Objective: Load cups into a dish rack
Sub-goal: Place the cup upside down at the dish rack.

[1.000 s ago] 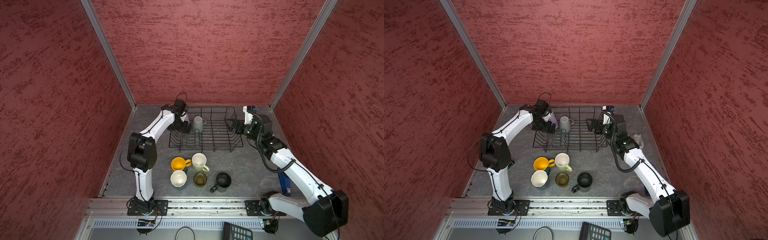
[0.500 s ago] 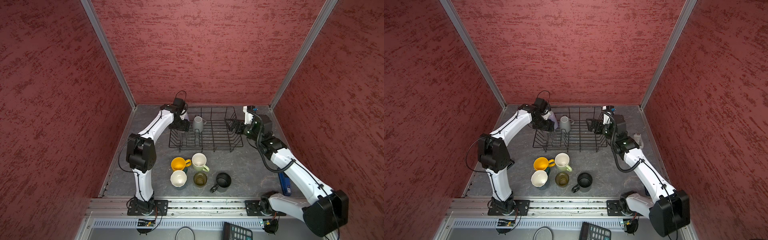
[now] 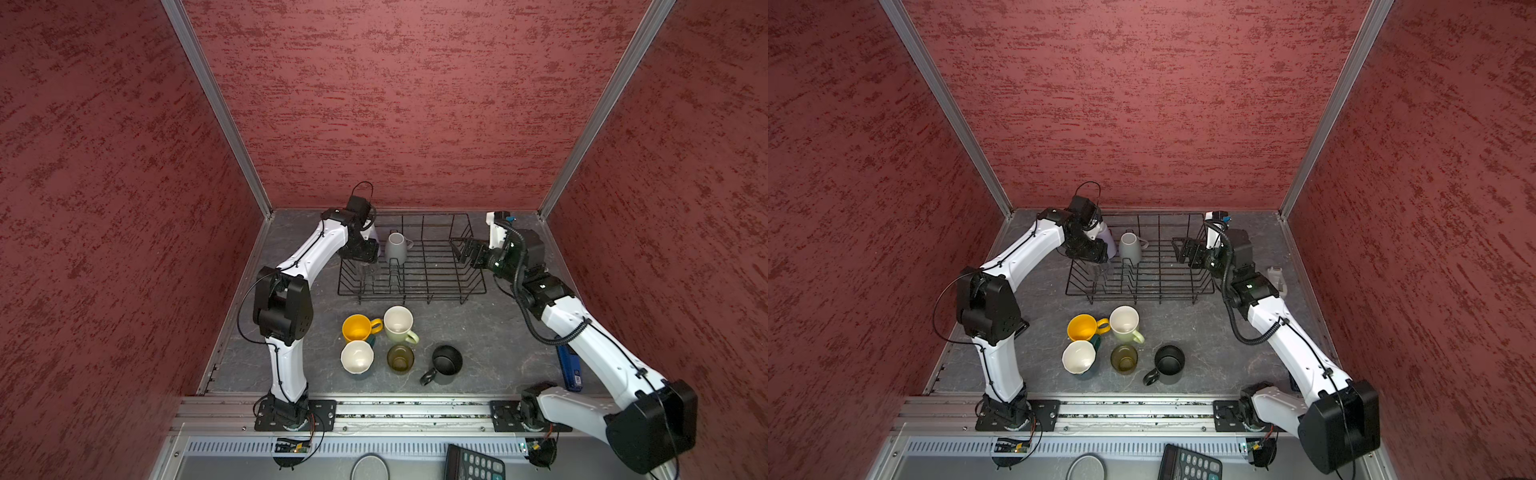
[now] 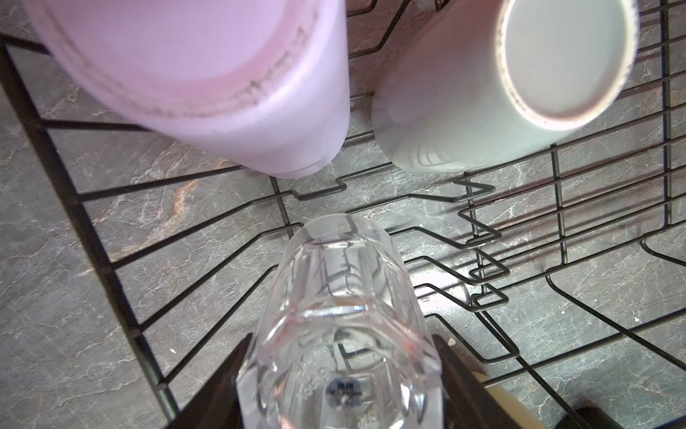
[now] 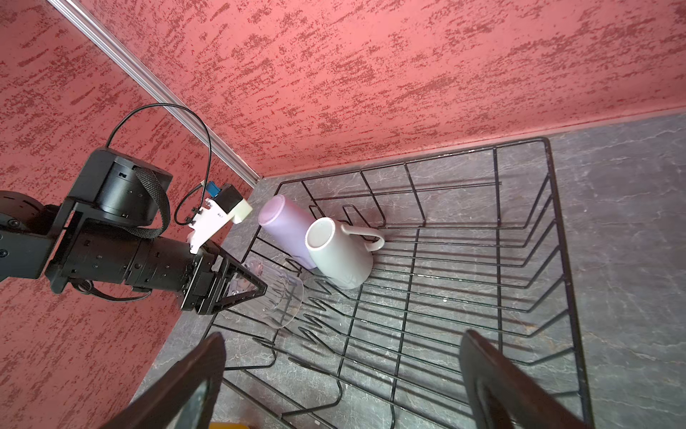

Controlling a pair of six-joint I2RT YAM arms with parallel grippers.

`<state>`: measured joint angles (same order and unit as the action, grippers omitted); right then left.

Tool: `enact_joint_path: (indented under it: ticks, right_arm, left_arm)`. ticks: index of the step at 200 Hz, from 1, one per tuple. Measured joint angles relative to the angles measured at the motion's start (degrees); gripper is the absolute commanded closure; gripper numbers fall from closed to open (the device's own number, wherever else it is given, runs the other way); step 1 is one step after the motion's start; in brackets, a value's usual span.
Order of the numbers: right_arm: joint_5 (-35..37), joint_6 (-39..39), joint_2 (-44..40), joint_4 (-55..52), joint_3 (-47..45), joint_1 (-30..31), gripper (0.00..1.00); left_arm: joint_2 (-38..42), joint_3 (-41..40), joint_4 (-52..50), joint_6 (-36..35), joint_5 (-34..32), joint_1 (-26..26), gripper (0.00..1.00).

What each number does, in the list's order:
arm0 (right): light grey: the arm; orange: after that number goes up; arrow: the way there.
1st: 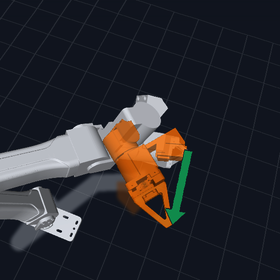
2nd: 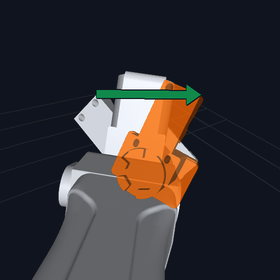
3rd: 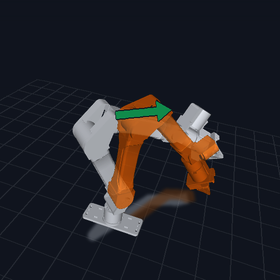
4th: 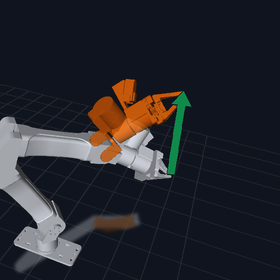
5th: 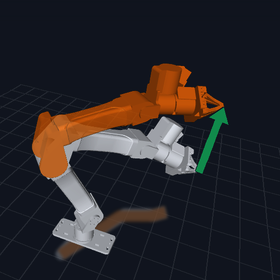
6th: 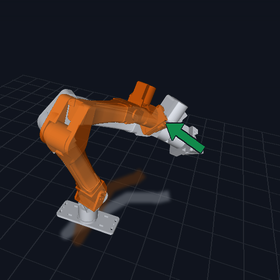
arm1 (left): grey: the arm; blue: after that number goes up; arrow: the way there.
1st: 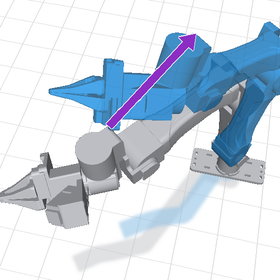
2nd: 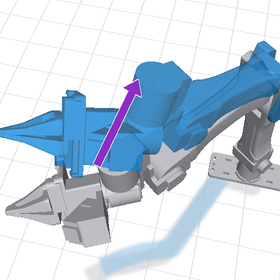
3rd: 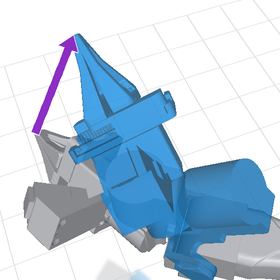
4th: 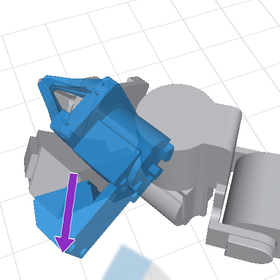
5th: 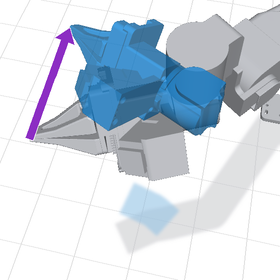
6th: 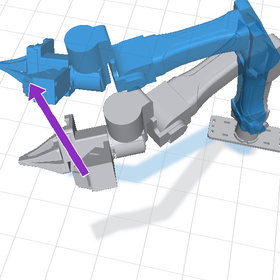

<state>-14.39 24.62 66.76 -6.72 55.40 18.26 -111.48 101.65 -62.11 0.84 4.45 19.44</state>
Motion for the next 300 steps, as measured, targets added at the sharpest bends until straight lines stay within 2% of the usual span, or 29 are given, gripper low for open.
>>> enact_joint_path:
  ticks: [38,125,252,300]
  right_arm:
    - [-0.1,0.0,0.0,0.0,0.0,-0.1,0.02]
    - [-0.9,0.4,0.3,0.1,0.0,-0.1,0.02]
    - [-1.0,0.7,0.3,0.1,0.0,-0.3,0.02]
    - [-1.2,1.1,0.3,0.1,-0.1,-0.4,0.02]
  left_arm:
    - [0.0,0.1,-0.3,0.0,0.4,0.0,0.59]
    - [0.0,2.0,-3.0,-0.7,0.8,0.0,0.63]
    - [0.1,5.0,-8.6,-2.4,1.2,0.5,0.63]
    - [0.1,5.1,-9.0,-2.8,1.3,0.5,0.57]
